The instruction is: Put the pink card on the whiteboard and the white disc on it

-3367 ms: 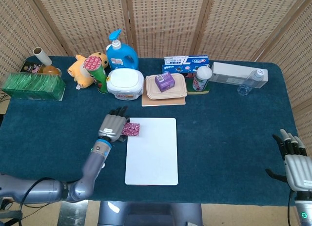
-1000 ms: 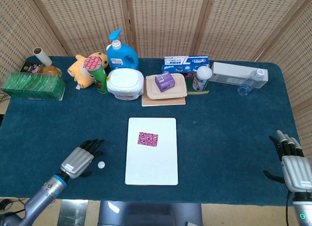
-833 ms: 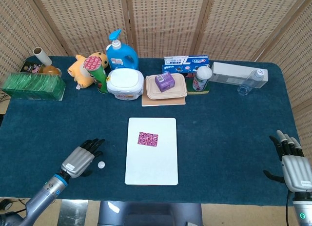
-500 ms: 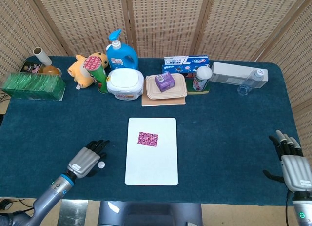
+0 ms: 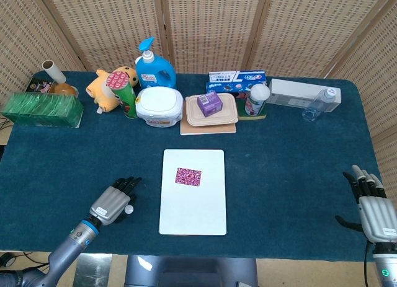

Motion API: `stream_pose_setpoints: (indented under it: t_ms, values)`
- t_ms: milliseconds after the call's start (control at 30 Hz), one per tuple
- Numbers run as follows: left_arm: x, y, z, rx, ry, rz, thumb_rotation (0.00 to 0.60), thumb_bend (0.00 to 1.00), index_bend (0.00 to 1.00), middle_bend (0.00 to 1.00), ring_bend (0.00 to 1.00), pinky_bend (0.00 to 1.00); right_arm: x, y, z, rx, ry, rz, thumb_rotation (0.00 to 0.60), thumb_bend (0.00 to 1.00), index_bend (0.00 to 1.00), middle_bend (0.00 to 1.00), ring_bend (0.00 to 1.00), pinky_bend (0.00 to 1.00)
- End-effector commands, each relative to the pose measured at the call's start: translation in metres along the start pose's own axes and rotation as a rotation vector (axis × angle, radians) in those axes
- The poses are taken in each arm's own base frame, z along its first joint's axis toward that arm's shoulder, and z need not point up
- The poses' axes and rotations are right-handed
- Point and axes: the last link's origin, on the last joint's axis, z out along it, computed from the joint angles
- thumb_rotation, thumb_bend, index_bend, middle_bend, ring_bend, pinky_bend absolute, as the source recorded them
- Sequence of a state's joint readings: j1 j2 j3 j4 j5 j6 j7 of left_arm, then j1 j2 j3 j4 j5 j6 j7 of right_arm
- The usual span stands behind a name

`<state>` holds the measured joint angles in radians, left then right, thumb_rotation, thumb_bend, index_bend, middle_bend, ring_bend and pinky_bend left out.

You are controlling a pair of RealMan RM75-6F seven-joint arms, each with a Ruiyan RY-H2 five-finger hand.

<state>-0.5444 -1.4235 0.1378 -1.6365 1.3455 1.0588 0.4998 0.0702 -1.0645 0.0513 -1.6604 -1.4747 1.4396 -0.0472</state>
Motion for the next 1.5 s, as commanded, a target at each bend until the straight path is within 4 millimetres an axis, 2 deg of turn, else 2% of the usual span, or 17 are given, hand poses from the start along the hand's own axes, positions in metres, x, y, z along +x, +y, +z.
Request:
stream_pose_setpoints:
  t_ms: [33, 833, 1067, 1333, 1500]
  values:
    - [-0.001, 0.001, 0.000, 0.000, -0.005, 0.000, 0.600, 0.24, 0.48, 0.00, 0.00, 0.11, 0.000, 0.000, 0.000, 0.001, 0.000, -0.001, 0.600, 0.00, 0.08, 0.00, 0.00, 0.00]
    - [-0.002, 0.005, 0.004, 0.009, -0.012, 0.020, 0.600, 0.24, 0.48, 0.00, 0.00, 0.11, 0.001, 0.000, 0.000, -0.001, 0.001, 0.002, 0.600, 0.00, 0.08, 0.00, 0.00, 0.00]
    - [-0.001, 0.006, 0.005, 0.020, -0.011, 0.023, 0.600, 0.26, 0.55, 0.00, 0.00, 0.11, 0.001, 0.001, 0.000, -0.002, 0.003, 0.004, 0.600, 0.00, 0.08, 0.00, 0.00, 0.00]
    - [0.000, 0.006, 0.004, 0.027, 0.002, 0.019, 0.600, 0.27, 0.58, 0.00, 0.00, 0.11, 0.002, 0.001, -0.001, -0.001, 0.004, 0.004, 0.600, 0.00, 0.08, 0.00, 0.00, 0.00]
    - [0.012, 0.007, 0.008, 0.024, 0.041, -0.007, 0.600, 0.27, 0.58, 0.00, 0.00, 0.11, 0.001, 0.000, 0.000, -0.002, 0.001, 0.003, 0.600, 0.00, 0.08, 0.00, 0.00, 0.00]
